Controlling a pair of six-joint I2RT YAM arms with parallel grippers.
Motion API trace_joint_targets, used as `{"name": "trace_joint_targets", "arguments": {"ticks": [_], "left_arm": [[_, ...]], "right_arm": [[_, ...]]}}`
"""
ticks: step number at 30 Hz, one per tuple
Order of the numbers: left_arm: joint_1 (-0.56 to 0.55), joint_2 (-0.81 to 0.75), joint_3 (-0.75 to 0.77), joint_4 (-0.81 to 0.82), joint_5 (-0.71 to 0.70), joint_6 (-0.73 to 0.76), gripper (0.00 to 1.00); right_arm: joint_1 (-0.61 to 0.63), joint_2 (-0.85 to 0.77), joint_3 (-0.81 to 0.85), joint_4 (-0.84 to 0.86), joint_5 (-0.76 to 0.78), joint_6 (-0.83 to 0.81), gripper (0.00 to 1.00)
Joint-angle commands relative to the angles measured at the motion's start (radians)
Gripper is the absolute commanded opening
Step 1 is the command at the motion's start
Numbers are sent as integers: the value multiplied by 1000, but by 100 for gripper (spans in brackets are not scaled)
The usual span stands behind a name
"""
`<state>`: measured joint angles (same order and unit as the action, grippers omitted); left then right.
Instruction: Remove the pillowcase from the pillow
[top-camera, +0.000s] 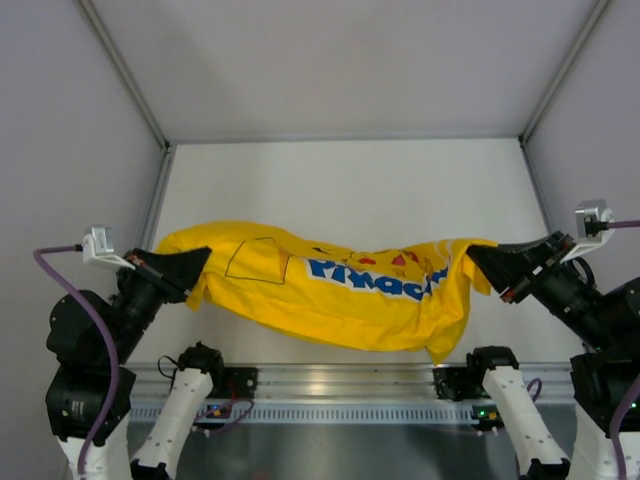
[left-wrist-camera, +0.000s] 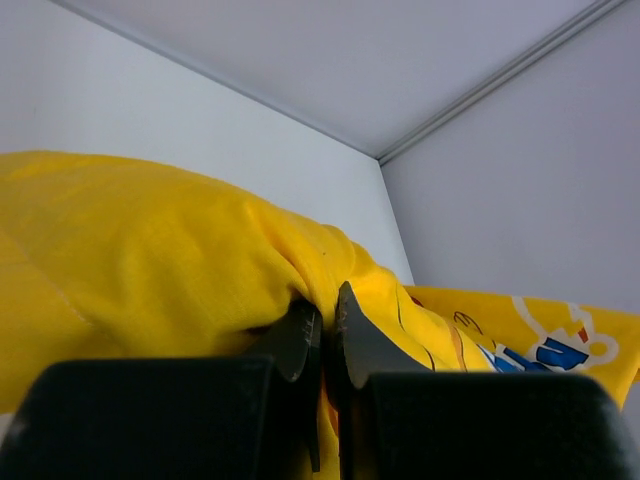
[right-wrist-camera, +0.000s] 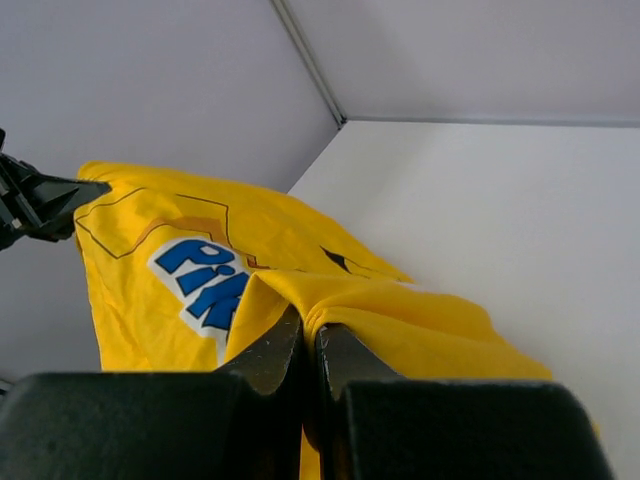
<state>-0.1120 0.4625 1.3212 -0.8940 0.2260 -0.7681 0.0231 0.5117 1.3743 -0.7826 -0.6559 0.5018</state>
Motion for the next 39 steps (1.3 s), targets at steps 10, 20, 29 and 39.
{"name": "trace_joint_targets", "arguments": {"ticks": [10, 20, 29, 39], "left_arm": [[3, 143, 147, 115, -36, 47, 0], [3, 27, 161, 104, 110, -48, 0], [3, 421, 196, 64, -31, -44, 0], [2, 1009, 523, 69, -264, 127, 99]], "right_arm": [[-12, -12, -92, 32, -22, 26, 0], [-12, -21, 97, 26, -28, 107, 0], [-12, 322, 135, 157, 16, 256, 0], [-72, 1004, 316, 117, 41, 0, 100]]}}
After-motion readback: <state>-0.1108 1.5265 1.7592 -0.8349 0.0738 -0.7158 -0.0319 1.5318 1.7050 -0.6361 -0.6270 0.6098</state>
